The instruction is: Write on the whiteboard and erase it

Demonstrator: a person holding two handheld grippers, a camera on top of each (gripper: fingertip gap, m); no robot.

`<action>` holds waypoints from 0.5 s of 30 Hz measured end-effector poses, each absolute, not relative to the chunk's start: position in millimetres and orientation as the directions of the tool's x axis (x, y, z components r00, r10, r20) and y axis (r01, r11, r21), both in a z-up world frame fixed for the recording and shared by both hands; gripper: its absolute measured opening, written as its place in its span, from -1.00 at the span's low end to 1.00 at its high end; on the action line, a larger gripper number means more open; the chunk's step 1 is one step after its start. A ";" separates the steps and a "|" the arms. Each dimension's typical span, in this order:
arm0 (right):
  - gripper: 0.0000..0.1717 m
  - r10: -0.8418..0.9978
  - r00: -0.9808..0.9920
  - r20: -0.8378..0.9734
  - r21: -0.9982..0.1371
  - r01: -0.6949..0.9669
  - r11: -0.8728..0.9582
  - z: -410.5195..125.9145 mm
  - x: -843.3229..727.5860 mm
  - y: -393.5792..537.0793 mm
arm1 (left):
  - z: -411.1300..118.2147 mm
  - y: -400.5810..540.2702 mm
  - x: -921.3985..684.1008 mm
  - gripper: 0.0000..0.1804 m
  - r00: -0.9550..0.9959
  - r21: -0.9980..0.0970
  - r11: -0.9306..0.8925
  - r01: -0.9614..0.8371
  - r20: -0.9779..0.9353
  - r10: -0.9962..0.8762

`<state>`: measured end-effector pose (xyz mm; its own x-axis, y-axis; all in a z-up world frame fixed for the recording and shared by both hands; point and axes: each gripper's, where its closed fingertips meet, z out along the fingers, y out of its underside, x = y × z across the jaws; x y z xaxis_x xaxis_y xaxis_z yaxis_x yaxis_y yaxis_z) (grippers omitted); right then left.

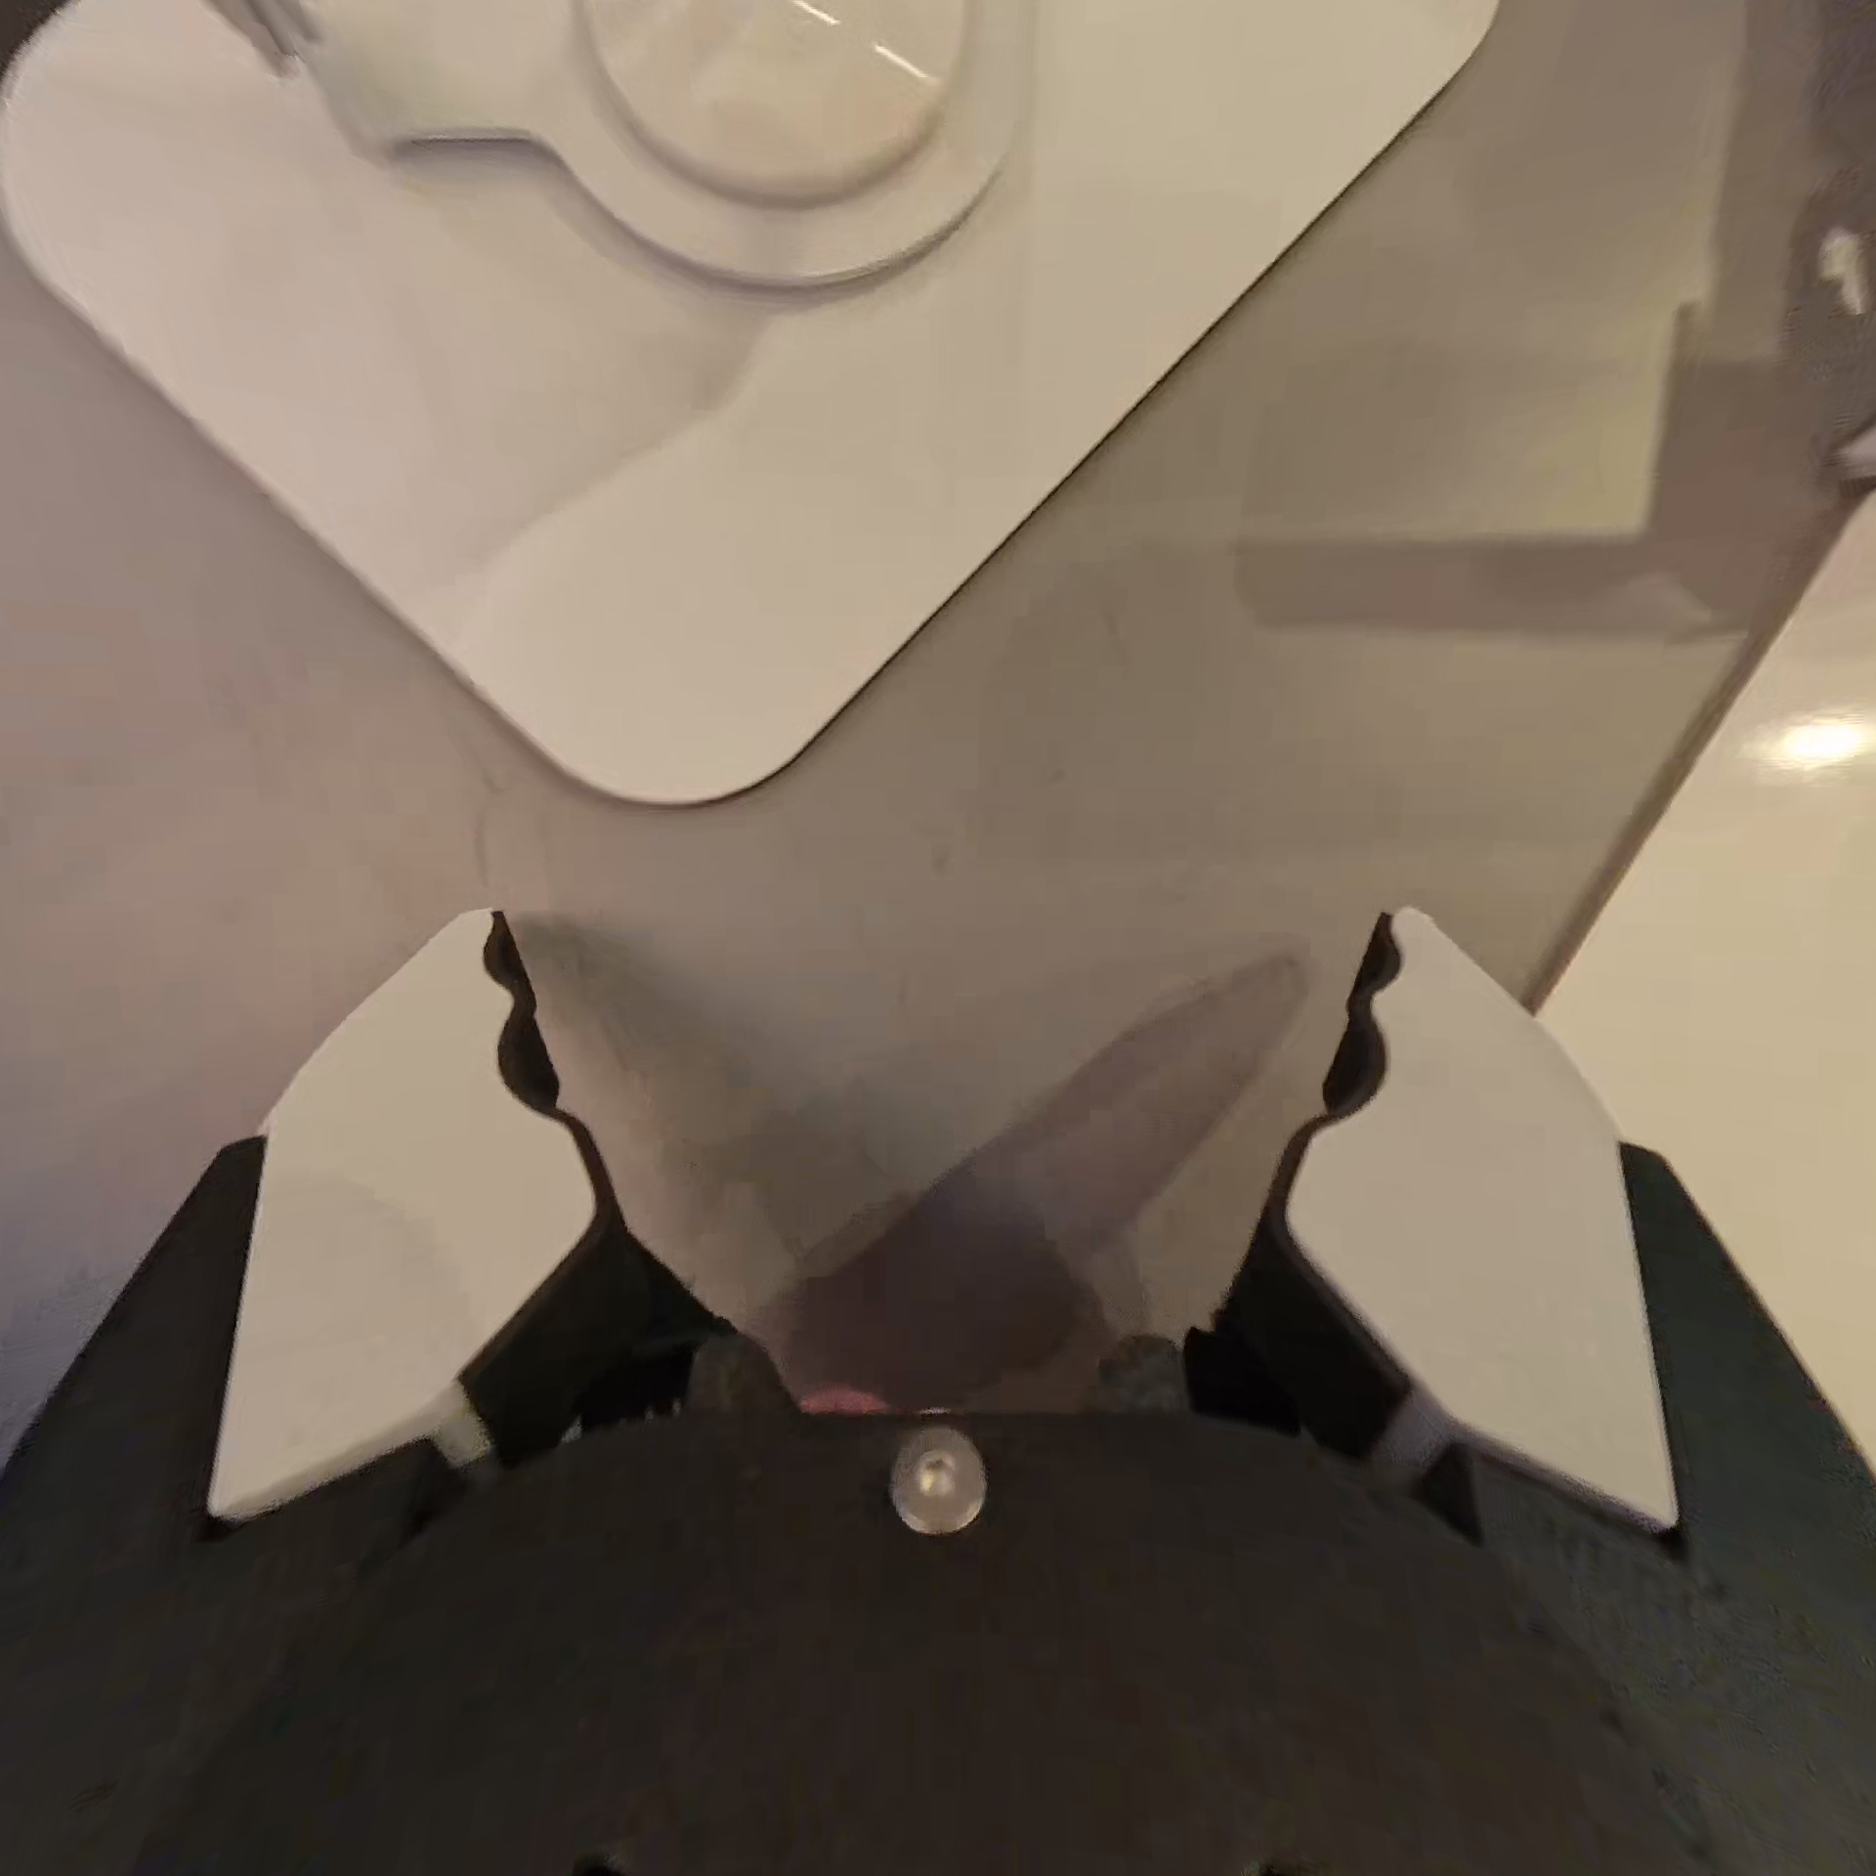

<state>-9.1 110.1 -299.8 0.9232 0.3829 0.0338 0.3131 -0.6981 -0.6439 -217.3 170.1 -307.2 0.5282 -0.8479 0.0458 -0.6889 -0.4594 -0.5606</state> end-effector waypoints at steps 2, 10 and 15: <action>0.61 0.392 0.915 0.096 -0.645 0.357 -0.676 -302.3 -7.4 118.2 | -311.8 174.9 -212.1 0.62 0.516 -0.561 -0.442 -0.700 0.030 -0.856; 0.51 0.394 0.919 0.015 -0.625 0.316 -0.713 -307.3 -12.6 118.0 | -313.7 186.1 -209.3 0.62 0.506 -0.595 -0.405 -0.694 -0.003 -0.863; 0.53 0.377 0.926 0.017 -0.636 0.301 -0.710 -307.4 -14.3 117.4 | -313.3 185.4 -211.0 0.62 0.491 -0.612 -0.387 -0.689 -0.002 -0.871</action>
